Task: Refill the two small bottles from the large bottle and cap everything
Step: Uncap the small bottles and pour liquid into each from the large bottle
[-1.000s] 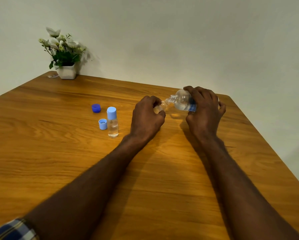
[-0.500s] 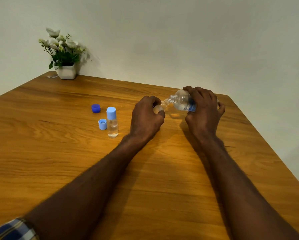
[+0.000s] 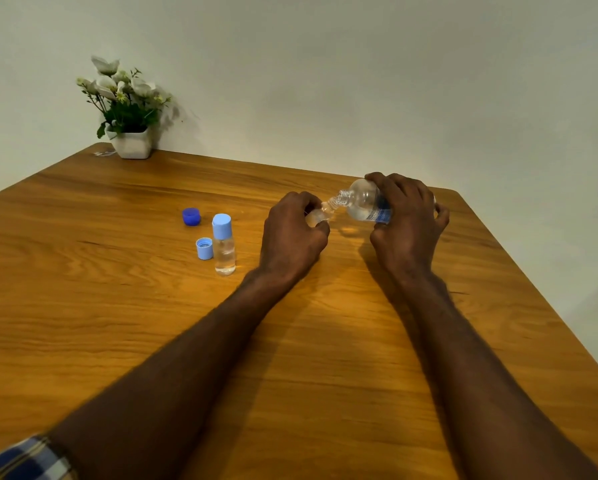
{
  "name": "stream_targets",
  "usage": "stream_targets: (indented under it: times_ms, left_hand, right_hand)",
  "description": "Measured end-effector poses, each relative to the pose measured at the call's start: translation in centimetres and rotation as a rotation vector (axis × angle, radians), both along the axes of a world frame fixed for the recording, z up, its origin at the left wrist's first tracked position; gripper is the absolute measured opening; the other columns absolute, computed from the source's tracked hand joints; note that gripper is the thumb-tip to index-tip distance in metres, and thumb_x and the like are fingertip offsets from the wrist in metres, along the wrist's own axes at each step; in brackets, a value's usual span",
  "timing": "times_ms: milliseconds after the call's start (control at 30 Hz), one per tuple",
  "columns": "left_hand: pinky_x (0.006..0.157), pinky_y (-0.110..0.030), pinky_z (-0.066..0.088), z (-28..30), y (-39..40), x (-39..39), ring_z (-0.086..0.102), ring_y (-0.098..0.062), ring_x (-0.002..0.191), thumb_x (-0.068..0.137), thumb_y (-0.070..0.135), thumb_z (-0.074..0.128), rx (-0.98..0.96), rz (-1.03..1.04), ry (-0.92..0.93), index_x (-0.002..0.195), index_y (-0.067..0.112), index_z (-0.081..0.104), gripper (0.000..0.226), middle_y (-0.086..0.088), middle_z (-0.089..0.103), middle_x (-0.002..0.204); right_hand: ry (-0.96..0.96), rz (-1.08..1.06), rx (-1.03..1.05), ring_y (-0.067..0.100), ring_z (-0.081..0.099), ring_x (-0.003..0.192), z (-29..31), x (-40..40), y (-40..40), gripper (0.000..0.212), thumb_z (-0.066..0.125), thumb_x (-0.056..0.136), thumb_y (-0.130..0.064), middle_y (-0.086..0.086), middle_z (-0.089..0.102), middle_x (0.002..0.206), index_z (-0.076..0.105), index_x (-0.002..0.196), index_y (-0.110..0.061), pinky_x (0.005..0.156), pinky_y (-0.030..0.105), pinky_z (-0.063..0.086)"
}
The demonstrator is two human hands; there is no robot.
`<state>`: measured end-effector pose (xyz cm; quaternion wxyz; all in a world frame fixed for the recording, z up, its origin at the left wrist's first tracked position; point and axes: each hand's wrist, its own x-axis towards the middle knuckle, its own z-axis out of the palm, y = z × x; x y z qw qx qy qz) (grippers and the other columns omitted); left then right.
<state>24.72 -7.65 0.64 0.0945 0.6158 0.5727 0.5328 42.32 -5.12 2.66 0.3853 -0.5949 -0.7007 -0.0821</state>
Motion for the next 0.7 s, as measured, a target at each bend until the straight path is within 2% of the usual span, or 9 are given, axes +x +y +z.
stream_targets:
  times_ms: [133, 700]
  left_hand:
    - [0.089, -0.027, 0.055, 0.04, 0.0, -0.04, 0.063, -0.011, 0.103, 0.086, 0.017, 0.079, 0.002, 0.004, 0.001, 0.122, 0.014, 0.072, 0.036, 0.001, 0.071, 0.117]
    - [0.088, -0.027, 0.055, 0.08, 0.16, -0.01, 0.063, -0.011, 0.102, 0.086, 0.017, 0.079, -0.005, 0.006, 0.007, 0.119, 0.015, 0.073, 0.035, 0.001, 0.071, 0.114]
  right_hand:
    - [0.008, 0.001, 0.003, 0.022, 0.042, 0.14, -0.11, -0.03, 0.13, 0.086, 0.081, 0.072, -0.005, -0.007, 0.054, 0.145, 0.052, 0.143, -0.041, 0.114, 0.058, 0.027]
    - [0.013, 0.017, 0.008, 0.021, 0.042, 0.14, -0.02, 0.02, 0.17, 0.084, 0.077, 0.071, -0.003, -0.008, 0.055, 0.143, 0.053, 0.143, -0.04, 0.112, 0.058, 0.028]
